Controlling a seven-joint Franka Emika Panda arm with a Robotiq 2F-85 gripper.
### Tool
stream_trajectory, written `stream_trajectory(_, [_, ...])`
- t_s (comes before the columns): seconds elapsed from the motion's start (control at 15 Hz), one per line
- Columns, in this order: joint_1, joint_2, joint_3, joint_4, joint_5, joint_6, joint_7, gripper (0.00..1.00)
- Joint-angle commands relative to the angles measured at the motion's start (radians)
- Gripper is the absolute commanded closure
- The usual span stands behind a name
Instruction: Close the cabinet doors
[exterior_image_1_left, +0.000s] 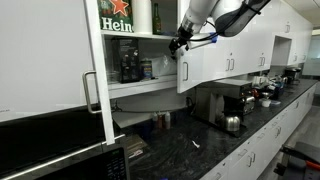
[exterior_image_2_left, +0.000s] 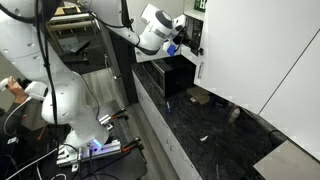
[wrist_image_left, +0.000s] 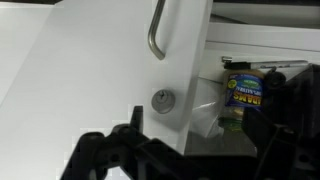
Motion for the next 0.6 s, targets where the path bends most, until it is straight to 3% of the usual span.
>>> stream_trajectory(0.0, [0.003, 0.067, 0.008, 0.063, -0.085, 0.032, 0.038, 0.0])
stream_trajectory(0.33, [0.009, 0.088, 0.009, 0.075, -0.152, 0.027, 0.074, 0.0])
stream_trajectory(0.53, [0.012, 0.092, 0.01, 0.089, -0.253, 0.01, 0.157, 0.0])
